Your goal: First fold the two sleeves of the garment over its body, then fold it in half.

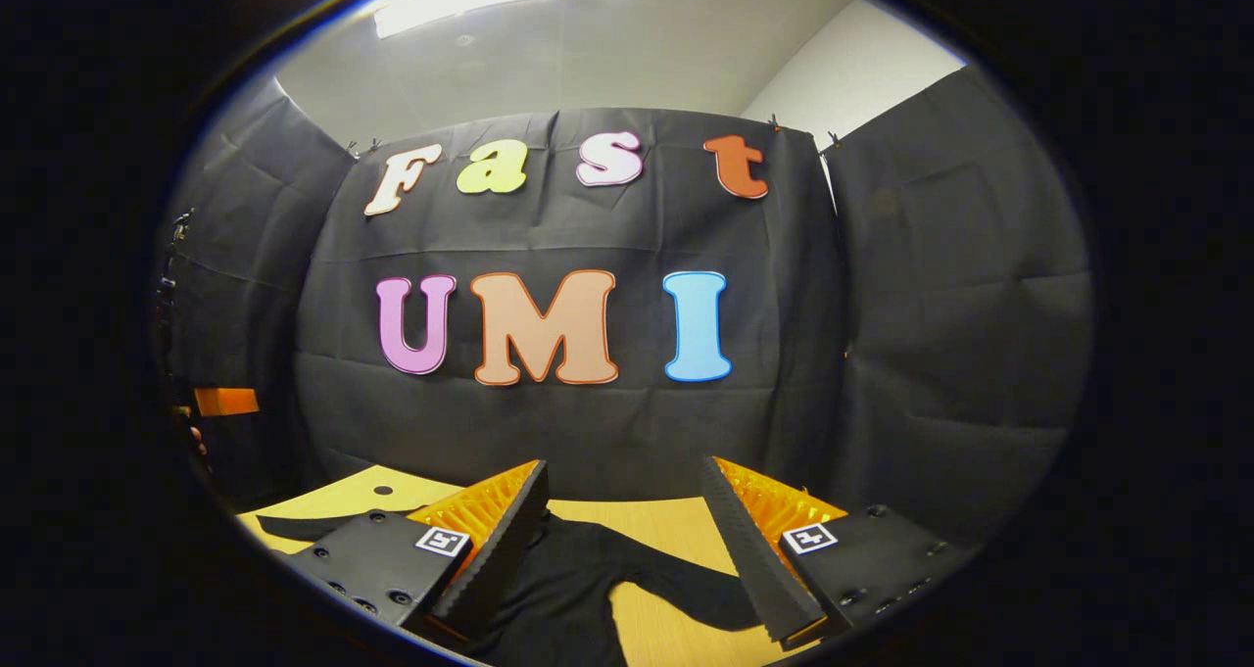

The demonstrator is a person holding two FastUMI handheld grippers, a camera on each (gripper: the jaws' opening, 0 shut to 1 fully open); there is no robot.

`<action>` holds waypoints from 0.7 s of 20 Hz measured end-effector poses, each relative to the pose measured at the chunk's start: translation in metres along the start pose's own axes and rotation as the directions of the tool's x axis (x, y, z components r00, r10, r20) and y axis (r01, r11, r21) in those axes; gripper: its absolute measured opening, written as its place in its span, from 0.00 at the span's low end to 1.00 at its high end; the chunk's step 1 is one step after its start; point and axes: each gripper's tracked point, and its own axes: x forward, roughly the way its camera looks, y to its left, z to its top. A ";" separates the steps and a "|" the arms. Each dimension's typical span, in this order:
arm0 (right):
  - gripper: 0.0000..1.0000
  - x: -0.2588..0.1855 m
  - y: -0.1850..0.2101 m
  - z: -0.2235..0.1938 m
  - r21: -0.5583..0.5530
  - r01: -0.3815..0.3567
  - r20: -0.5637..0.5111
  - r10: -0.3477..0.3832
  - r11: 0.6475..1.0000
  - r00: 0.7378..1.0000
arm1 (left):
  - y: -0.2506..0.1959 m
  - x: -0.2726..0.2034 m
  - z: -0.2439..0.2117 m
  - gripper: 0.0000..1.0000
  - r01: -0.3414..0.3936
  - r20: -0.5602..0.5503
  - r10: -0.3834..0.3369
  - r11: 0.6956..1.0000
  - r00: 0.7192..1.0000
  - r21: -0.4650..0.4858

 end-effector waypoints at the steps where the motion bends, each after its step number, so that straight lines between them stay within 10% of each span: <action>1: 0.99 0.003 -0.004 -0.001 0.001 0.003 -0.005 -0.003 1.000 1.000 | 0.002 -0.001 0.002 0.92 -0.011 0.002 0.011 1.000 1.000 0.011; 14: 1.00 0.025 -0.050 -0.021 0.047 0.066 -0.038 -0.065 0.997 0.997 | 0.012 -0.003 -0.004 0.92 -0.083 -0.012 0.083 0.997 0.996 0.006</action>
